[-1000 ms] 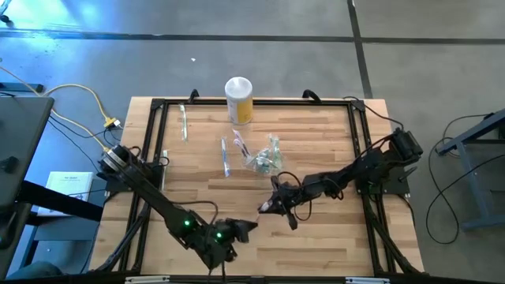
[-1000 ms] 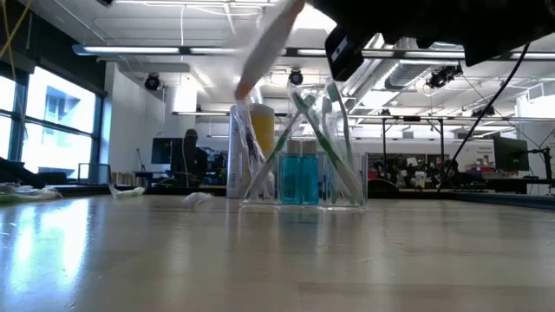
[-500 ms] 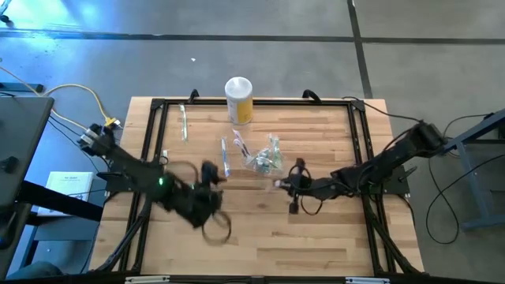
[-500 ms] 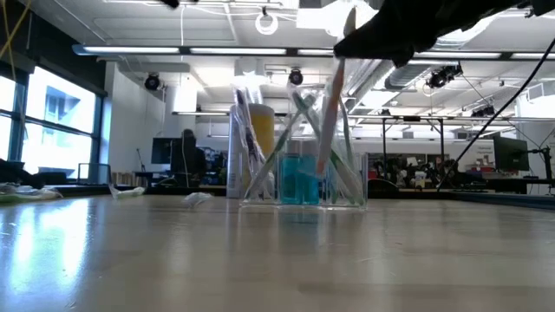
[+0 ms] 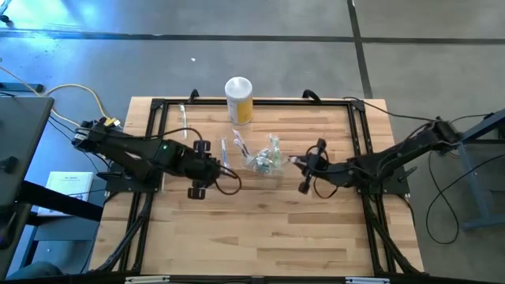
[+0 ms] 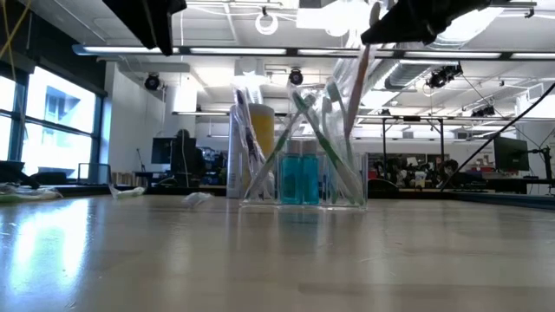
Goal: Pick & Place toothbrushing station
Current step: Put the orange toothbrush into the right section of the transparent organizer
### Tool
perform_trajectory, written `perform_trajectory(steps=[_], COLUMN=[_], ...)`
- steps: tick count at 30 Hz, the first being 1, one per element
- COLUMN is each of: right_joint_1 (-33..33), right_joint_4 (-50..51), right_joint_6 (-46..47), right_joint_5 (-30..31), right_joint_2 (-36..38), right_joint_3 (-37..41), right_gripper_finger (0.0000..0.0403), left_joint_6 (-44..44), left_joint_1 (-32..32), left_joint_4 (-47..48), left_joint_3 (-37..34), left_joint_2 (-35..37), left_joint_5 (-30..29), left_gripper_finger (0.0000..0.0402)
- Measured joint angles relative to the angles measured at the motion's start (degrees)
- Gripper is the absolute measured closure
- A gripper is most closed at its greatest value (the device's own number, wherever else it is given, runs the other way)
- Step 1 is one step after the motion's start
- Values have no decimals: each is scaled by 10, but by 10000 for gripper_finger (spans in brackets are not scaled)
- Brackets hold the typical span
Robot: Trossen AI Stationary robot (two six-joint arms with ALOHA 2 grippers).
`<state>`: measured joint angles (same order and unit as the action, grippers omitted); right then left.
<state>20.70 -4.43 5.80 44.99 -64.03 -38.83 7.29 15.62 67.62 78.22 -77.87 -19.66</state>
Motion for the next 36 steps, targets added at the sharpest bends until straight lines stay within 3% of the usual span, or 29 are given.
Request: perform_trajectory(steps=[7, 22, 32, 36], right_joint_1=[-47, -162, -169, -169], right_joint_4=[46, 39, 37, 41], right_joint_6=[16, 94, 111, 110], right_joint_5=[-9, -166, -186, -186], right_joint_2=[12, -112, -121, -106], right_joint_3=[0, -1, 0, 0], right_gripper_finger=[395, 391, 291, 248], left_joint_6=[7, 22, 54, 112], left_joint_1=[-34, -40, -40, -40], left_joint_4=[36, 54, 63, 67], left_joint_3=[0, 0, -23, -47], left_joint_2=[0, 0, 0, 1], left_joint_5=[42, 101, 103, 117], left_gripper_finger=[206, 206, 206, 206])
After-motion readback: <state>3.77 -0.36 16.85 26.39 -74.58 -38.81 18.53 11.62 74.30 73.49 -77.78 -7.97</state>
